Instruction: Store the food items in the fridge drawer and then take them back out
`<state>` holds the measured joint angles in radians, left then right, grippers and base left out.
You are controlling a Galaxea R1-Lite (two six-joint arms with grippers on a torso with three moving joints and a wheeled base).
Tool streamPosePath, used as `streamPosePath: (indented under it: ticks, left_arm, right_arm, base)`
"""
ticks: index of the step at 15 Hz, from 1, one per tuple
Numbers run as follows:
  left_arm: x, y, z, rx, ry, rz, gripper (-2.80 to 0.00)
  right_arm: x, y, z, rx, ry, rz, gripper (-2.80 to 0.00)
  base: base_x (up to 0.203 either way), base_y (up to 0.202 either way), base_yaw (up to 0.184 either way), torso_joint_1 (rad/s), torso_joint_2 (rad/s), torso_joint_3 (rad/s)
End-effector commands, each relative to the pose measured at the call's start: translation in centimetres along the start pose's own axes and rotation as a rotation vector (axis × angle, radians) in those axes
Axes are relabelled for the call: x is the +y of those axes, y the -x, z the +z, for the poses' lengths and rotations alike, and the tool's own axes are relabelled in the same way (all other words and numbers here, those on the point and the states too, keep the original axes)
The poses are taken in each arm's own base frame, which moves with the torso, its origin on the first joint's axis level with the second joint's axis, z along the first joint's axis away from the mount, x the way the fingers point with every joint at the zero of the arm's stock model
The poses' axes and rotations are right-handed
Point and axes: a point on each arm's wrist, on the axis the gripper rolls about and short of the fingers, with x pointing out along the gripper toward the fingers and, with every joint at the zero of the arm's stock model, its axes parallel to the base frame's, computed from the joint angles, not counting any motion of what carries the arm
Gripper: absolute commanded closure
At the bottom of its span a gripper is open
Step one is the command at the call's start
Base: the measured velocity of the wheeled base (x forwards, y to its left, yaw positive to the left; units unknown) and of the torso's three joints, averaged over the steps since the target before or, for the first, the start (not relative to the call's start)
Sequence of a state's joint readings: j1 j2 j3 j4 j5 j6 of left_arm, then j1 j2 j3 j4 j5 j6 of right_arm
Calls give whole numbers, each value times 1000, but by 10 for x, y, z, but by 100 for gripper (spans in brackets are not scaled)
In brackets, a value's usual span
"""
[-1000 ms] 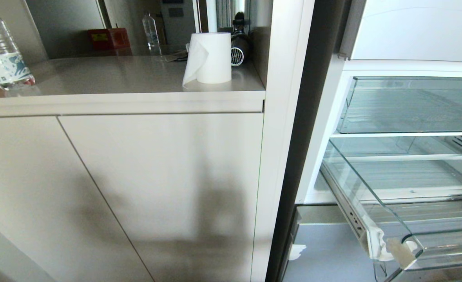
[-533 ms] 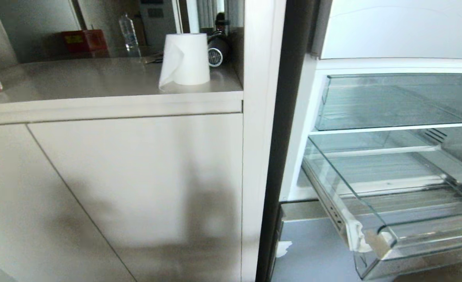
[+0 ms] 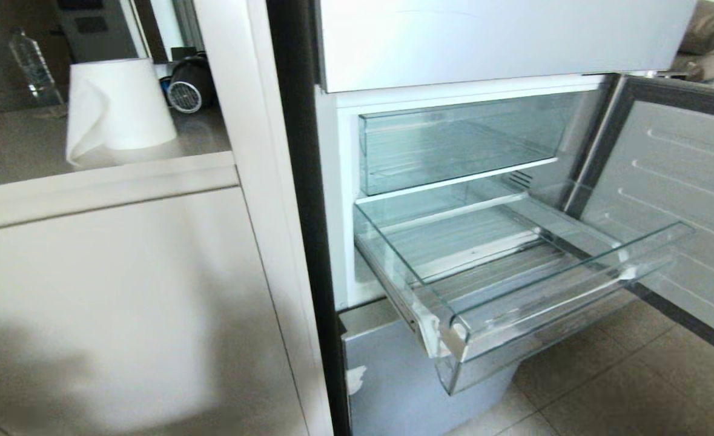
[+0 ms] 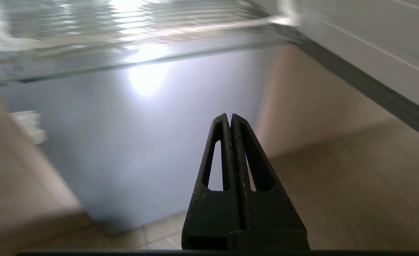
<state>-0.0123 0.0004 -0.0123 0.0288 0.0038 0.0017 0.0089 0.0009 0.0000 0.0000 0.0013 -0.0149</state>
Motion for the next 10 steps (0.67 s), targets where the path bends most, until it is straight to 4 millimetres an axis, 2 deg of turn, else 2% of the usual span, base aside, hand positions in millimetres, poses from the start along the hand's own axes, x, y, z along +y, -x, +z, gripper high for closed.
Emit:
streamPosePath:
  ticks: [1,8,10]
  left_arm:
    - [0,0,0,0,0,1,0]
    - [0,0,0,0,0,1,0]
    - [0,0,0,0,0,1,0]
  right_arm:
    - [0,0,0,0,-2,1,0]
    - [0,0,0,-1,-10,-1,0]
    - [0,0,0,-1,1,2,0]
  base:
    - [3,6,-174,7,2,-2]
    - [0,8,-173,2,2,3]
    - [-2,3,-112,-1,2,2]
